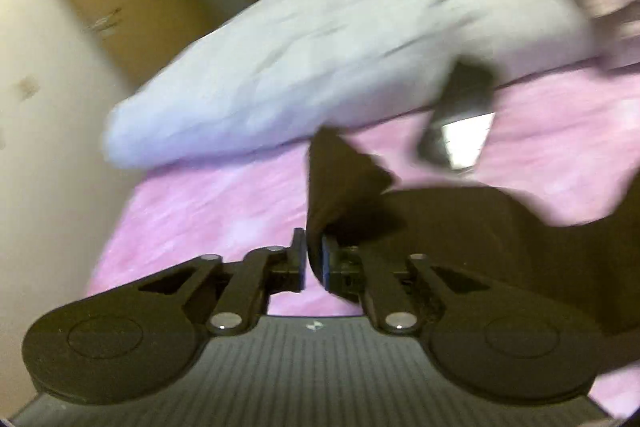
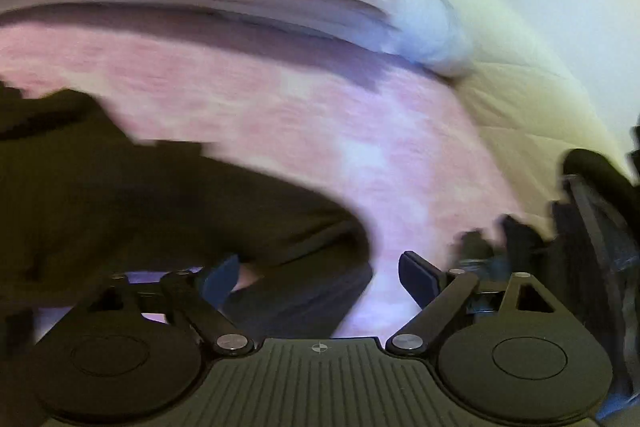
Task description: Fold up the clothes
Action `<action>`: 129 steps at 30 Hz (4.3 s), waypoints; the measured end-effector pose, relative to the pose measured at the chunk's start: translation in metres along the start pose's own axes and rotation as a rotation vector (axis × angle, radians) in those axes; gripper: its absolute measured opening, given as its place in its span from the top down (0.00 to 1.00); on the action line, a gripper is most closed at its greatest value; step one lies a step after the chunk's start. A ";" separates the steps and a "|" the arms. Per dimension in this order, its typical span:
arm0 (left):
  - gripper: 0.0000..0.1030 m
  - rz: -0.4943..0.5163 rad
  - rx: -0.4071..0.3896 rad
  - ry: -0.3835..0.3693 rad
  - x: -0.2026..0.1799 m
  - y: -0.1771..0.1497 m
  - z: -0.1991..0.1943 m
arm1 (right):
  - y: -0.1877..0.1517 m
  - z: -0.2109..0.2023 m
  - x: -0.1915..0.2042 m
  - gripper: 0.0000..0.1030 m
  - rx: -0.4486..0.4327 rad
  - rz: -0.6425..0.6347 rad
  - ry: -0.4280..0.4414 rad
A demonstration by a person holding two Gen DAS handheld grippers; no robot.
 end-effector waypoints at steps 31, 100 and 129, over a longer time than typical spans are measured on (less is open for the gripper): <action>0.98 0.227 0.259 -1.090 -0.113 -0.268 -0.267 | -0.265 -0.145 -0.015 0.97 0.399 0.177 0.621; 0.53 0.784 -0.366 -1.070 -0.508 0.057 -0.304 | -0.044 -0.039 -0.139 0.99 0.052 0.473 0.324; 0.52 1.254 -0.768 -1.034 -0.623 0.052 -0.309 | -0.124 -0.010 -0.028 0.40 0.049 -0.145 0.251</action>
Point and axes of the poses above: each gripper's, at about its wrist camera, not at the fingertips, and z roughly the way its jaws point, x to its left, y to its top, the point moved 3 cm from there along z, roughly the way its jaws point, and after that the axes turned 6 degrees about z, right-handed, at the moved point
